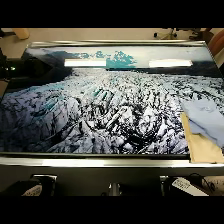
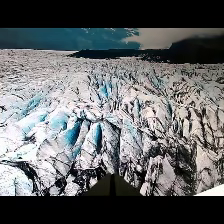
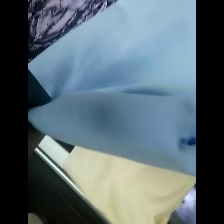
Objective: Fold the shirts.
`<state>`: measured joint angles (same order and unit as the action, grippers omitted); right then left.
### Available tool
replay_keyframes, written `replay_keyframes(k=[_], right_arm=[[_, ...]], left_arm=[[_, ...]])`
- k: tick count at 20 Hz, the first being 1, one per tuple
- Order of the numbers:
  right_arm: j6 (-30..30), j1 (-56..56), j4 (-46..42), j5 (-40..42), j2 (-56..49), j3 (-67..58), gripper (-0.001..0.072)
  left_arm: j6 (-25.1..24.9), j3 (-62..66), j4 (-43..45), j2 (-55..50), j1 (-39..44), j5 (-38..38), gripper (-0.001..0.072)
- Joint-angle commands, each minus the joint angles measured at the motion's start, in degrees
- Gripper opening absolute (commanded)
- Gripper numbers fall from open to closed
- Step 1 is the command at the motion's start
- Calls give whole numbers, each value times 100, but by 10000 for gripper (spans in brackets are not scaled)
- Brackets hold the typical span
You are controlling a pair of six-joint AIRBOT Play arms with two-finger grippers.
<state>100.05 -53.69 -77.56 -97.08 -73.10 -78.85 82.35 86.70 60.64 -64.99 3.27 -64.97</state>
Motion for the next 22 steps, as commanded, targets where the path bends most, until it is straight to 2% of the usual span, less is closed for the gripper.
replay_keyframes(k=[1,3,4,6,7,9,10,12,14,15,16,17,18,20,22], right_arm=[[48,-9,-726,461,238,1342,17],[81,-9,-1060,811,234,1823,23],[116,-9,-1290,922,234,1875,74],[-44,-9,-1506,1296,238,1700,575],[-363,-9,-1436,1373,238,1381,654],[-782,4,-870,1829,236,457,647],[-1001,107,-520,2114,232,-28,640],[-1338,828,-83,2629,232,-813,619],[-1279,2041,-103,2879,234,-1019,619],[-1038,2708,-295,2848,210,-1005,619],[-592,3368,-623,2688,125,-994,620],[-269,3943,-857,2332,-48,-994,622],[-208,4297,-820,1928,-262,-994,632],[-317,4680,-435,1019,-721,-988,631],[-476,4791,-203,684,-990,-984,631]], left_arm=[[-4,-2,-2,0,2,-2,33],[-4,-2,0,0,2,-2,33],[-7,-2,0,0,2,0,33],[-9,0,7,0,-2,2,33],[-9,0,57,0,0,4,33],[-4,39,540,-2,61,11,31],[83,76,1198,-26,166,46,30],[785,295,3171,-330,546,-42,30],[1187,378,4485,-811,813,-308,32],[1268,376,4588,-1067,835,-570,44],[1397,356,4518,-1344,833,-1043,232],[1547,275,4426,-1565,833,-1582,555],[1558,74,4306,-1679,833,-1958,674],[1692,-737,3982,-1360,863,-1604,673],[2090,-1410,3589,-782,866,-769,672]])
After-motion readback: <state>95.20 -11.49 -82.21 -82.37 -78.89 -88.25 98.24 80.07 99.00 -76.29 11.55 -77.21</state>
